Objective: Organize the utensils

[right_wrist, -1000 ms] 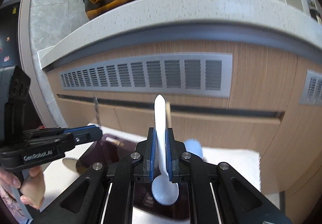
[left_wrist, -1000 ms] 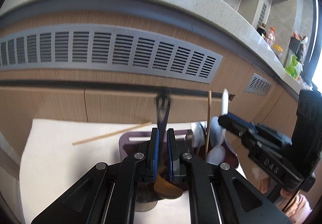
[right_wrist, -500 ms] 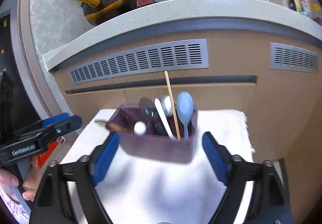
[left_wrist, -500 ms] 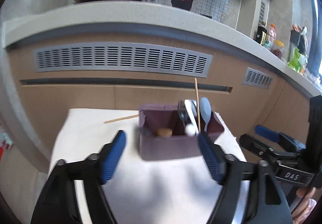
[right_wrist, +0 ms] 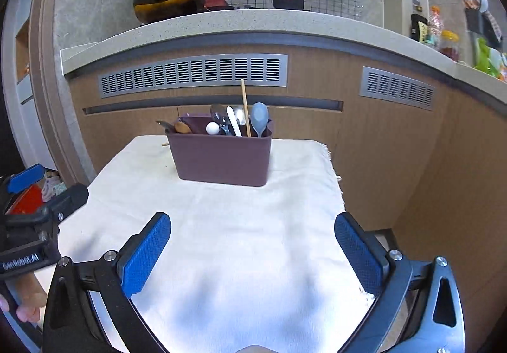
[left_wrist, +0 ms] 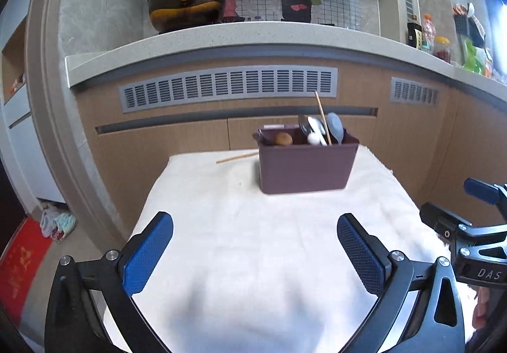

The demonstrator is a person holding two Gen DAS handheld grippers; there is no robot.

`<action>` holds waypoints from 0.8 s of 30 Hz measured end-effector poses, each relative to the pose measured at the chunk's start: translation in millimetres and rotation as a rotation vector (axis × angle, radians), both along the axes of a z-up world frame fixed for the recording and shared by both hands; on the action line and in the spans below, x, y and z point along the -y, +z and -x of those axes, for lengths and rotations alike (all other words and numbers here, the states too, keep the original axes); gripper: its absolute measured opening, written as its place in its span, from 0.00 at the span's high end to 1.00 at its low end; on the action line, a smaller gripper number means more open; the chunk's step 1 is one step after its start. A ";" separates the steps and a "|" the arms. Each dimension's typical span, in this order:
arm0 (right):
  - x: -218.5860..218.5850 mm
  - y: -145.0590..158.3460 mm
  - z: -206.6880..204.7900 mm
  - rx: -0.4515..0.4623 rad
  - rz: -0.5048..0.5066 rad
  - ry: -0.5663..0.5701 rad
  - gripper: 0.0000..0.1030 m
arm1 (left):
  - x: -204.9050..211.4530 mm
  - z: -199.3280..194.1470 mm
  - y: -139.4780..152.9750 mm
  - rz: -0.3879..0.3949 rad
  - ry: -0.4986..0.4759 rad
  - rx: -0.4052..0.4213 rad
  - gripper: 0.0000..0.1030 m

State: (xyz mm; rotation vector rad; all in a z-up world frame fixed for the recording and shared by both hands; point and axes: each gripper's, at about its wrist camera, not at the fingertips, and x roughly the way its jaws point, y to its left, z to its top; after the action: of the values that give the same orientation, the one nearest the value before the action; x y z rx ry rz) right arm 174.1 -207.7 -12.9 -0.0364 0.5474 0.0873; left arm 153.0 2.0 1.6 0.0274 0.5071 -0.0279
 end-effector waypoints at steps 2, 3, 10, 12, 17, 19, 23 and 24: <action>0.2 -1.3 7.6 0.007 0.005 -0.016 0.00 | -0.1 5.4 -3.0 0.016 -0.008 -0.013 0.00; 1.2 -1.9 10.9 0.011 0.003 -0.017 0.00 | -0.1 7.4 -4.4 0.022 -0.011 -0.021 0.00; 6.4 -3.3 16.4 0.010 0.000 -0.030 0.00 | -0.9 13.4 -3.1 0.048 -0.007 -0.037 0.00; 7.9 -3.2 16.4 0.009 0.001 -0.038 0.00 | -0.4 14.0 -2.7 0.048 -0.010 -0.039 0.00; 10.5 -2.7 17.5 0.012 0.005 -0.042 0.00 | 2.5 14.9 -1.5 0.044 -0.014 -0.043 0.00; 12.8 -2.7 17.9 0.014 0.001 -0.041 0.00 | 2.8 14.9 -1.6 0.041 -0.018 -0.045 0.00; 14.1 -1.8 18.6 0.016 -0.001 -0.043 0.00 | 4.4 14.4 -2.2 0.037 -0.026 -0.051 0.00; 14.3 -1.6 18.6 0.017 -0.001 -0.044 0.00 | 5.3 14.6 -2.1 0.035 -0.026 -0.051 0.00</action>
State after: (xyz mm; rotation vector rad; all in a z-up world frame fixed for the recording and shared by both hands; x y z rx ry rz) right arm 155.5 -222.0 -14.5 -0.0243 0.5311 0.0439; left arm 138.4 -3.3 -0.5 -0.0010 0.5572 -0.0626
